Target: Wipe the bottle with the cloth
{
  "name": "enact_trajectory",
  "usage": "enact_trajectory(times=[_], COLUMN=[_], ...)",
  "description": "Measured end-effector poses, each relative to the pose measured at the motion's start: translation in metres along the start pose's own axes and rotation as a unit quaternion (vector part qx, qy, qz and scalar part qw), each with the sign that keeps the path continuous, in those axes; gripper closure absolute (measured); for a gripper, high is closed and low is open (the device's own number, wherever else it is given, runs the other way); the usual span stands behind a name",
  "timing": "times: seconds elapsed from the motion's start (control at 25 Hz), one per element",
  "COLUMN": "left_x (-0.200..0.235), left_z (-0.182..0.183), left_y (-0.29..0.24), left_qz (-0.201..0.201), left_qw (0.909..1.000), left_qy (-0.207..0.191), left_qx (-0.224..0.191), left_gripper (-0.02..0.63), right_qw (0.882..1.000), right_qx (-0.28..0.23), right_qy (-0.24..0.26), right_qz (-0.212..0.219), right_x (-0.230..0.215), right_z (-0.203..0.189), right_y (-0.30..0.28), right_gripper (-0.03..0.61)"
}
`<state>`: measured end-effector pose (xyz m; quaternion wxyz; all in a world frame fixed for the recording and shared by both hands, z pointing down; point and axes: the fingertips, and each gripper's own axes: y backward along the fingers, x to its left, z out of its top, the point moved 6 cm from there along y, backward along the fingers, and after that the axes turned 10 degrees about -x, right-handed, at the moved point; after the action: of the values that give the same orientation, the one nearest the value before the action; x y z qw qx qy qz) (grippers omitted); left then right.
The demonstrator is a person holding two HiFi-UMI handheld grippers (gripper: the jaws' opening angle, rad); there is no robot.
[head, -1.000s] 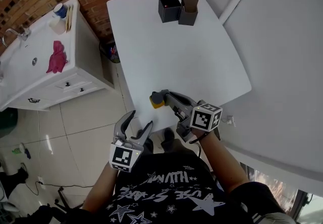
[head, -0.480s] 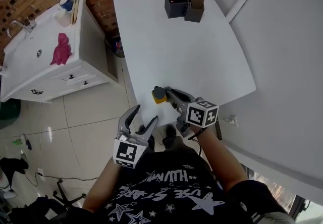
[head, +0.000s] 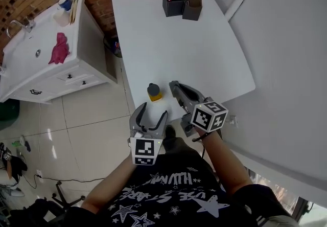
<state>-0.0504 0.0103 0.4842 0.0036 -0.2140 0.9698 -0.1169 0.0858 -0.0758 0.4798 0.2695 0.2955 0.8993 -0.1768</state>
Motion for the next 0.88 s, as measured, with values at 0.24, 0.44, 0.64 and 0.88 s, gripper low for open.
enact_trajectory(times=[0.24,0.44,0.64,0.88], left_x=[-0.006,-0.007,0.004,0.013], left_z=[0.002,-0.002,-0.006,-0.001], left_y=[-0.026,-0.043,-0.054,-0.059], left_qz=[0.101,0.155,0.223,0.27], left_qw=[0.9949,0.9873,0.9731,0.9616], left_qy=[0.0,0.027,0.044,0.044], left_qx=[0.002,0.02,0.036,0.024], left_gripper=[0.262,0.23,0.231,0.233], right_qw=[1.0,1.0,1.0,1.0], right_qx=[-0.005,-0.004,-0.001,0.003], right_qy=[-0.005,-0.009,-0.01,-0.013], right_qz=[0.003,0.002,0.005,0.01], right_x=[-0.003,-0.012,-0.022,-0.03], right_z=[0.006,0.008,0.013,0.016], right_y=[0.019,0.029,0.036,0.037], right_gripper=[0.54,0.541,0.541,0.541])
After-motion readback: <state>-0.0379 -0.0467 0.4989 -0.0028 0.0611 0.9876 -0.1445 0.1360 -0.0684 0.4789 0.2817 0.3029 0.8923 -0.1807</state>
